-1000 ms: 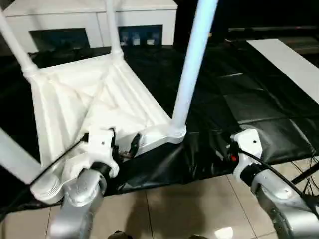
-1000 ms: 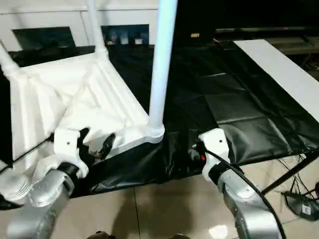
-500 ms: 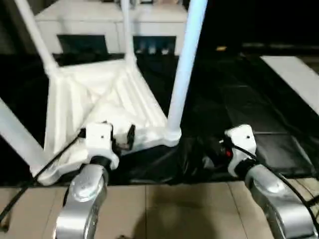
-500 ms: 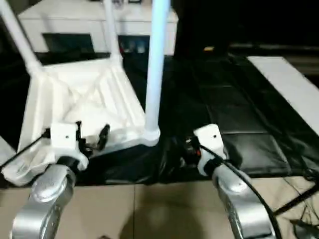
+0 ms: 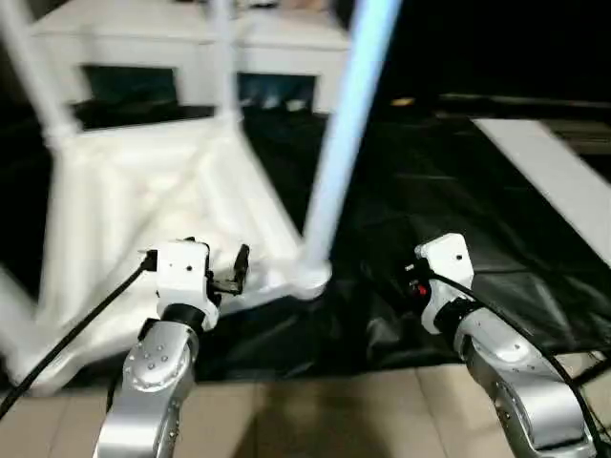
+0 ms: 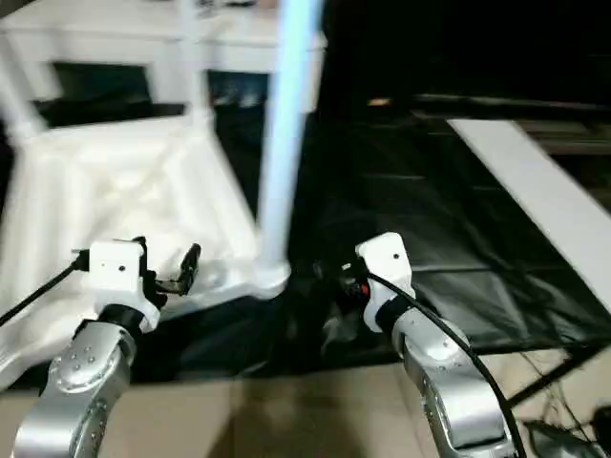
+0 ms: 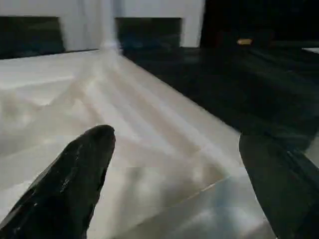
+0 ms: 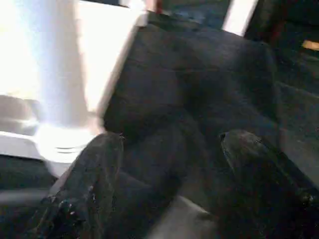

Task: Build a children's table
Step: Rotate table base, then rotate leg to tighten

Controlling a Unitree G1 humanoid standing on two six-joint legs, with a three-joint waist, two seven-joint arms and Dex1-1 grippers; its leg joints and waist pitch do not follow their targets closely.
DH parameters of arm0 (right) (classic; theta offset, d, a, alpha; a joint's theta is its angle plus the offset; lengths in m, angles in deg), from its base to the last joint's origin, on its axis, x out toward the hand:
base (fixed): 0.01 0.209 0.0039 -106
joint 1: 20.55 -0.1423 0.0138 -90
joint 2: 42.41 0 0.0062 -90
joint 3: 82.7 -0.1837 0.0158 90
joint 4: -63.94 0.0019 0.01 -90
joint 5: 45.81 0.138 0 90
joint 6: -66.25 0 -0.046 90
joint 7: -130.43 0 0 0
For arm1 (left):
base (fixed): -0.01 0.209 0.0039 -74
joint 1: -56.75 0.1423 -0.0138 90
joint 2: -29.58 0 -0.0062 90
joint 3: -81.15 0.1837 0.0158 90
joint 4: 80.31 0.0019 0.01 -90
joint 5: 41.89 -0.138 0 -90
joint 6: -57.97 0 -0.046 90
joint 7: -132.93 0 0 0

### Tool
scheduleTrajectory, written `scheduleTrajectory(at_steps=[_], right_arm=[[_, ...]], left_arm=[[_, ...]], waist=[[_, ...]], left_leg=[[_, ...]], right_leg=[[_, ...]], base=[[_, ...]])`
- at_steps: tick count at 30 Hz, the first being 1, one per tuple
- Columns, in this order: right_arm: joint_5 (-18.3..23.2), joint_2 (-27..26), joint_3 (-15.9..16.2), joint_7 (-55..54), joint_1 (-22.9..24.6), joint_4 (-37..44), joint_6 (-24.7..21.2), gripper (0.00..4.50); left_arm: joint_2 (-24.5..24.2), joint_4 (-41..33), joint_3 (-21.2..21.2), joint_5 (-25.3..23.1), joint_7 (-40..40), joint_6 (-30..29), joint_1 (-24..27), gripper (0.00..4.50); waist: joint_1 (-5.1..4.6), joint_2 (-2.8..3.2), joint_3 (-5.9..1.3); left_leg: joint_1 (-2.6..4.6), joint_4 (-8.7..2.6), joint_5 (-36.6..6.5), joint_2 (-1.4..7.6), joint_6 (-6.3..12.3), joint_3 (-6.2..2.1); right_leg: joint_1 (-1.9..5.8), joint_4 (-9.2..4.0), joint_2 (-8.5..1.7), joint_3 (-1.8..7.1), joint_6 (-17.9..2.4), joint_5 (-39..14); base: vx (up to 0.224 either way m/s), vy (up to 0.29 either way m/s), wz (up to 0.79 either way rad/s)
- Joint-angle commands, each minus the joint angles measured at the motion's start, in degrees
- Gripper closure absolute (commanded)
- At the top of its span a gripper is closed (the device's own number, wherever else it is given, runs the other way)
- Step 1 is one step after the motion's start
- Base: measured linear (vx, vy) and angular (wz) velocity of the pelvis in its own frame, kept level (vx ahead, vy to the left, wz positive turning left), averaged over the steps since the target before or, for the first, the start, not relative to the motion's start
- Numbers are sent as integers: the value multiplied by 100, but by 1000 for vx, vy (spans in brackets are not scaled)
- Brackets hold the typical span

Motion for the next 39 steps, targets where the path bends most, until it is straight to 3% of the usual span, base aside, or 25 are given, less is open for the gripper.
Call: scheduleTrajectory(at_steps=[1,2,3,4,5,6,7,8,9,10,11,12,13,14,15,16,17,18,20,21,23,26,30,33,39], right_arm=[[125,-43,-85,62,27,-29,10,92],[150,-29,-112,88,75,-5,21,92],[165,-17,-128,106,106,10,29,92],[174,6,-143,129,128,11,35,92],[185,24,-158,148,141,10,38,92],[211,50,-182,186,148,7,40,92],[259,122,-210,314,119,-13,40,92],[284,135,-222,352,102,-22,39,92],[343,170,-249,444,49,-50,50,92],[366,181,-258,474,23,-64,59,92],[372,199,-270,491,-9,-87,73,92],[361,210,-282,497,-40,-124,85,92],[333,229,-288,492,-65,-160,91,92],[299,251,-289,485,-78,-193,95,92],[282,268,-293,486,-84,-227,106,92],[286,284,-302,497,-81,-239,112,92],[287,303,-309,505,-77,-243,108,92],[294,320,-314,515,-74,-245,104,92],[295,337,-320,523,-69,-246,96,92],[289,449,-349,612,-54,-246,98,92],[309,545,-373,699,-54,-258,72,92],[426,807,-381,1082,-72,-297,66,92],[372,1216,-209,1561,-75,-374,18,92],[392,1722,31,2171,41,-292,-66,92],[680,2081,166,2938,191,-12,-66,92]], left_arm=[[-38,-108,-15,-37,-40,-18,68,4],[-47,-116,-19,-42,-48,-32,78,4],[-54,-123,-20,-46,-53,-43,85,4],[-62,-128,-24,-54,-52,-43,87,4],[-63,-133,-31,-54,-49,-39,90,4],[-64,-137,-42,-52,-44,-40,93,4],[-88,-151,-72,-40,-39,-41,112,4],[-98,-155,-80,-41,-39,-43,119,4],[-134,-160,-98,-65,-42,-35,136,4],[-152,-158,-106,-82,-47,-27,141,4],[-187,-159,-103,-96,-77,-20,148,4],[-232,-162,-101,-115,-103,-17,151,4],[-234,-172,-130,-24,-191,86,168,4],[-306,-190,-96,35,-334,49,189,4],[-446,-184,-19,73,-574,37,228,4],[-583,-180,63,155,-856,45,282,4],[-691,-204,115,354,-1194,38,356,4],[-752,-225,140,513,-1423,48,408,4],[-816,-258,152,660,-1640,95,459,4],[-1093,-441,224,1173,-2372,-66,530,4],[-1348,-505,300,1371,-2841,-171,503,4],[-1859,-423,537,1379,-3475,-428,304,4],[-2307,-244,722,1402,-4076,-586,36,20],[-2590,40,904,1214,-4323,-638,-336,41],[-2967,291,1290,833,-4611,-942,-791,85]], waist=[[297,-18,-298],[295,-23,-287],[311,32,-286],[267,235,-310],[232,348,-284],[-87,483,-394],[-82,432,-455],[-76,451,-464],[-121,377,-424],[-111,302,-335],[-106,150,-316],[-84,-175,-339],[59,-262,-233],[183,-203,-306],[209,-259,-298],[197,-87,-275],[197,-87,-275],[101,34,-294],[132,138,-370],[126,183,-408],[128,166,-336],[121,174,-248],[87,172,-159],[90,210,-149],[93,235,-214]], left_leg=[[-903,443,171,97,579,-198],[-1063,375,559,85,560,-227],[-1005,185,838,86,582,-199],[-764,-276,1368,190,688,-164],[-545,-412,1429,260,711,-181],[360,-712,-29,1065,1679,-1058],[492,-626,212,1139,2088,-1166],[457,-551,599,1096,2379,-1161],[338,-537,1187,949,2642,-1030],[97,-679,1259,785,2717,-793],[34,-695,816,605,2578,-575],[-270,-441,-315,47,1890,-175],[-504,-230,-785,-201,1522,-51],[-694,374,-204,-136,962,-268],[-695,319,163,-111,671,-299],[-690,-173,1229,48,223,-337],[-690,-173,1229,48,223,-337],[-617,-440,1789,202,221,-328],[-412,-356,1990,303,141,-334],[-376,-346,2222,318,81,-340],[-374,-419,1458,323,-62,-278],[-367,-570,-468,385,-164,-182],[-351,-633,-1308,413,-236,-110],[-319,-630,-1489,419,-317,-103],[-401,-593,-670,439,-62,-90]], right_leg=[[806,-933,-1345,1085,-828,-1742],[761,-818,-1025,869,-941,-809],[678,-788,-810,665,-959,-517],[511,-739,-416,245,-779,-276],[434,-754,-279,71,-613,-366],[-396,337,-73,38,-141,-716],[-577,510,-136,130,27,-725],[-694,624,-178,186,224,-605],[-857,739,-204,235,589,-275],[-857,770,-199,273,752,89],[-865,399,-284,426,507,587],[-448,-296,-482,747,261,808],[-262,-686,-697,971,351,-923],[128,-795,-1320,1369,-197,-2004],[66,-733,-1166,1285,-231,-1873],[-35,-444,-809,938,-646,27],[-35,-444,-809,938,-646,27],[-198,-225,-444,680,-513,1567],[-320,-139,-413,671,-658,2264],[-300,-103,-416,660,-865,2691],[-333,-192,-419,641,-996,2185],[-308,-331,-527,656,-1052,587],[-363,-472,-599,689,-814,-1071],[-403,-544,-620,711,-656,-1621],[-322,-434,-620,693,-895,-458]], base=[[149,29,-6],[149,29,-6],[150,42,3],[180,71,6],[180,71,6],[207,92,3],[197,59,1],[197,59,1],[158,32,-7],[120,-1,-11],[120,-1,-11],[98,-53,-3],[76,-81,-3],[76,-81,-3],[72,-77,-9],[82,-50,-13],[82,-50,-13],[89,4,-17],[108,40,-1],[68,51,12],[9,59,7],[0,0,0],[-54,11,3],[0,0,0],[0,0,0]])
